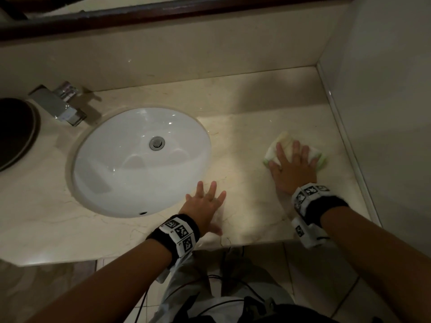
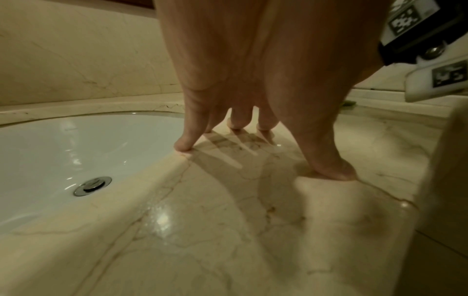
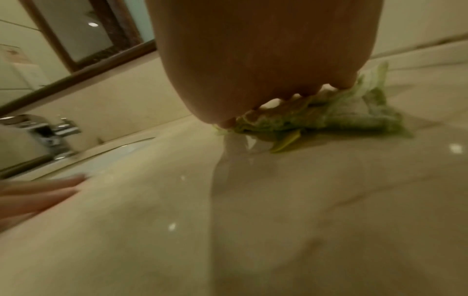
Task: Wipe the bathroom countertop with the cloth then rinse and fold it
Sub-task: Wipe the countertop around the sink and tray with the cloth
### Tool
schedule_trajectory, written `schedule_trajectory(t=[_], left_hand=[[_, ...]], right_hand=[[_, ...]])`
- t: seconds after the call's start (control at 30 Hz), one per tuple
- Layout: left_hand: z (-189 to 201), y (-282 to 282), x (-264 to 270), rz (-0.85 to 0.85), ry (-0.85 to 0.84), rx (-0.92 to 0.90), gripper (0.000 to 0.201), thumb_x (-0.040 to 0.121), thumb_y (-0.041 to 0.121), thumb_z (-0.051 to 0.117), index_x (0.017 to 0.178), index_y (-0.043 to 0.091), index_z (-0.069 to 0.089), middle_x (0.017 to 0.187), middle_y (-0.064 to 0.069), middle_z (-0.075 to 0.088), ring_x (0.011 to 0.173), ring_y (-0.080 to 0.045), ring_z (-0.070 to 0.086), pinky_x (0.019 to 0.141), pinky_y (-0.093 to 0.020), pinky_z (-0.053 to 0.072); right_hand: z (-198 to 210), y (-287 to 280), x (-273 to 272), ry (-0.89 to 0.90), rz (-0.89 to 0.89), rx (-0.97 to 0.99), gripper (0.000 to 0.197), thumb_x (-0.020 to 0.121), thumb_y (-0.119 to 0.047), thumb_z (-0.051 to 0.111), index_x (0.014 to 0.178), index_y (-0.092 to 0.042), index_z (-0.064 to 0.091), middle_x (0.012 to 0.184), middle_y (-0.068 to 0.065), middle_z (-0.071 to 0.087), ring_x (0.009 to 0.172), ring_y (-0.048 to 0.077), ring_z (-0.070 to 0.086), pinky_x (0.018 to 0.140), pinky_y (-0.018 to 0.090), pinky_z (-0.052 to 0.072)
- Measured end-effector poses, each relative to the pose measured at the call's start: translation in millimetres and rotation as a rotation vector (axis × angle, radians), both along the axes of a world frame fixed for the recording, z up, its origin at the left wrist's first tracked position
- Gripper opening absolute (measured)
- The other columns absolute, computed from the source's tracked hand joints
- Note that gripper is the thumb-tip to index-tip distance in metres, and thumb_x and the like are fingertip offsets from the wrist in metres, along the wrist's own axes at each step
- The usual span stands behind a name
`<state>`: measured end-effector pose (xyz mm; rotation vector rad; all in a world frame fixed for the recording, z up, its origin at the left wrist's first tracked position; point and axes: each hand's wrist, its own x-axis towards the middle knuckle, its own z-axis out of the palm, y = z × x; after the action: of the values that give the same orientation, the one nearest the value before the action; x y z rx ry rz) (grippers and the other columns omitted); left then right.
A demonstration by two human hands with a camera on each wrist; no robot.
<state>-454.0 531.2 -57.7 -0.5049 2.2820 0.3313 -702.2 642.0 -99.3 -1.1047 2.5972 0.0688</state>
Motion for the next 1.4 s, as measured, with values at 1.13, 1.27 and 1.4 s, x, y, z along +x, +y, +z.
schedule_trajectory(t=[1.13, 1.27, 1.4], left_hand=[[-1.4, -2.7, 0.0, 0.036, 0.015, 0.024, 0.111, 0.076, 0.064, 0.064, 0.152, 0.029, -0.009, 0.159, -0.005, -0.020, 0.144, -0.040, -0.017, 0.114, -0.060, 0.019], [-2.6, -3.9, 0.1, 0.008, 0.020, 0.007, 0.111, 0.076, 0.066, 0.063, 0.153, 0.027, -0.007, 0.160, -0.008, -0.018, 0.144, -0.043, -0.015, 0.113, -0.061, 0.021], [-3.2, -3.2, 0.9, 0.008, 0.024, 0.003, 0.110, 0.077, 0.066, 0.062, 0.153, 0.026, -0.008, 0.160, -0.009, -0.018, 0.144, -0.044, -0.014, 0.113, -0.061, 0.020]], right_hand=[[2.1, 29.5, -54.6, -0.063, -0.182, 0.020, 0.063, 0.098, -0.056, 0.023, 0.154, -0.034, 0.006, 0.163, 0.008, -0.005, 0.148, 0.035, -0.002, 0.118, 0.056, 0.001], [7.4, 2.6, -36.5, -0.127, -0.269, 0.046, 0.068, 0.093, -0.067, 0.021, 0.153, -0.039, 0.003, 0.162, 0.011, -0.009, 0.147, 0.038, -0.007, 0.114, 0.061, -0.007], [3.5, -22.9, 4.7, -0.033, -0.063, 0.001, 0.067, 0.094, -0.065, 0.019, 0.153, -0.037, 0.007, 0.162, 0.017, -0.004, 0.146, 0.043, -0.001, 0.112, 0.065, -0.007]])
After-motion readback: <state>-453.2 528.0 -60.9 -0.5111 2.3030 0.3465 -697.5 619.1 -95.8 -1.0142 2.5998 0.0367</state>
